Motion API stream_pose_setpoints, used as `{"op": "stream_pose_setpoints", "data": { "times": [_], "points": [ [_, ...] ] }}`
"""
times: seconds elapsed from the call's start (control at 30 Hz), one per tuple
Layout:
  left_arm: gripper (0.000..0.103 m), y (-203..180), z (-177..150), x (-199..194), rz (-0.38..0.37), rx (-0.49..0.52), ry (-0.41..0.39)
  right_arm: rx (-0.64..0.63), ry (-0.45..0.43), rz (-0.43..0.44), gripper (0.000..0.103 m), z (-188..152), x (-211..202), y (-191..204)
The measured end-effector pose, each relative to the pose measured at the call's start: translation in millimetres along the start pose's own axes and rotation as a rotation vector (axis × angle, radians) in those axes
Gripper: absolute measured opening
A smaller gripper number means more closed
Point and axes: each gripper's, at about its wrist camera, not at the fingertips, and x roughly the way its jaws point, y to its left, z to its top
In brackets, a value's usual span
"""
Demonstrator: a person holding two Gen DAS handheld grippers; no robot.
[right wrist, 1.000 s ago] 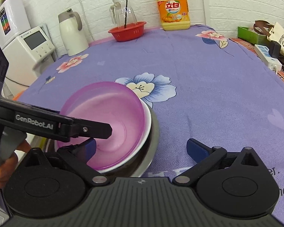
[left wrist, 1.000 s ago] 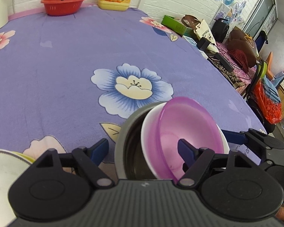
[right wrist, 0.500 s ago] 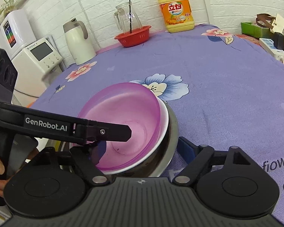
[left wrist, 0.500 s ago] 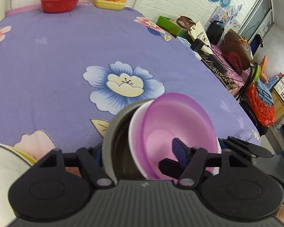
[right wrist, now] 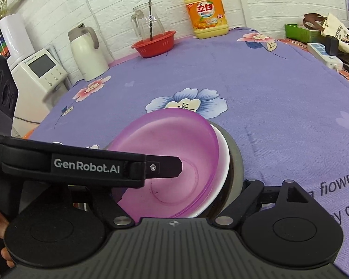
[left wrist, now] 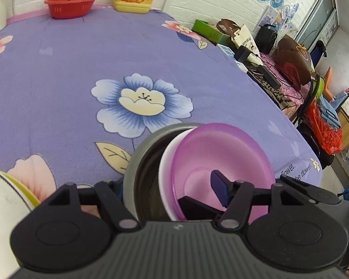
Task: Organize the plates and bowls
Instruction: 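Carry the nested bowls with the left tool onto the plate stack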
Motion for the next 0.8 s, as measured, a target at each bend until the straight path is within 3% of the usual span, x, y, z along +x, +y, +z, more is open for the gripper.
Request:
{"op": "stream_pose_setpoints", "data": {
  "times": [0.4, 0.67, 0.8],
  "points": [
    [0.067, 3.7, -2.0, -3.7, 0.010, 0.000, 0.003, 0.048, -0.009, 0.056, 0.103, -6.0, -11.5, -16.9],
    [0.065, 1.4, -6.8, -5.9, -0.006, -0.050, -0.002, 0.103, -0.049, 0.057, 0.103, -16.3, -20.4, -18.4],
    [0.065, -6.8, -5.7, -5.8, 0.000, -0.040, 0.006, 0.070, -0.033, 0.023, 0.103, -10.6, -15.9, -7.7]
  ]
}}
